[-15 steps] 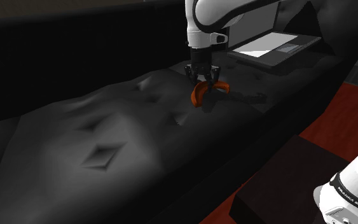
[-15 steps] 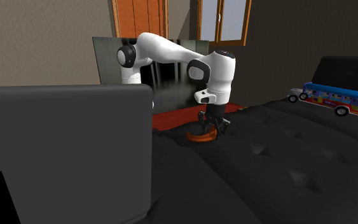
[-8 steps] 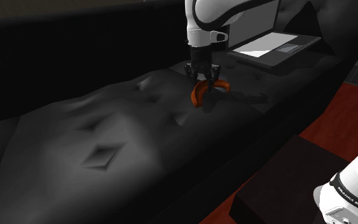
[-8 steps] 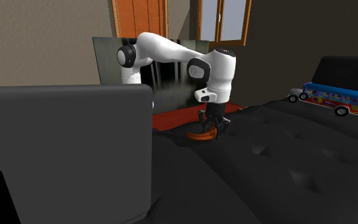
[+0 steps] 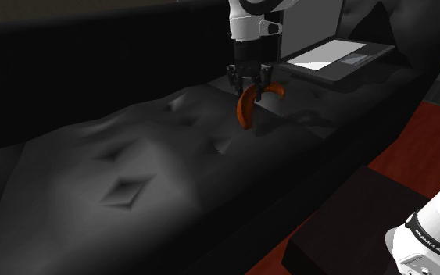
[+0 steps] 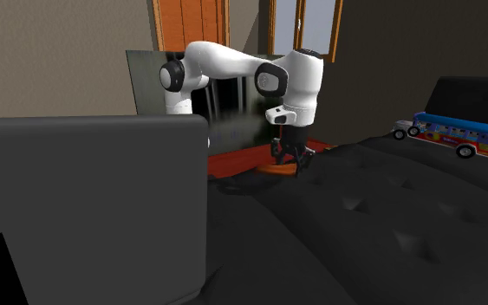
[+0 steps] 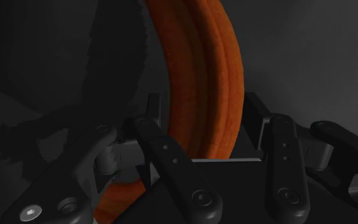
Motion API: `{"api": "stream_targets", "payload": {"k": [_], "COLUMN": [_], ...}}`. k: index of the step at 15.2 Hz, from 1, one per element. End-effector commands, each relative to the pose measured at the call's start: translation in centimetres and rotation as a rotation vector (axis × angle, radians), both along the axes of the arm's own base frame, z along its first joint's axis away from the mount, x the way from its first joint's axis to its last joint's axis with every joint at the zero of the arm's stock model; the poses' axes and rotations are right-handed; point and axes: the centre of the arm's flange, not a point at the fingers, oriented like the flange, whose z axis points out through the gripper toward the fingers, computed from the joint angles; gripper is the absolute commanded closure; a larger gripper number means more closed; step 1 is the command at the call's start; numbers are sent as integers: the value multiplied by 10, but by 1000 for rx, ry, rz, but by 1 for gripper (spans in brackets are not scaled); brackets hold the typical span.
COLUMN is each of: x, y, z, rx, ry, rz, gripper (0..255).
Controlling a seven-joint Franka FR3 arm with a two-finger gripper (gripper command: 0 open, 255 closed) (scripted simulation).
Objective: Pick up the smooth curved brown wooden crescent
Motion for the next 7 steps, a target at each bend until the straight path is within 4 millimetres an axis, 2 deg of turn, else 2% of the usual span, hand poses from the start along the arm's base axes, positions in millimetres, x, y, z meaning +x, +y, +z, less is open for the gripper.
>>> {"api": "stream_targets", "payload": {"k": [1,5,7], "x": [0,0,0], "y": [0,0,0], "z": [11,32,33], "rx": [0,0,0], "ry": [0,0,0], "rz": [0,0,0], "gripper": [255,255,255]}}
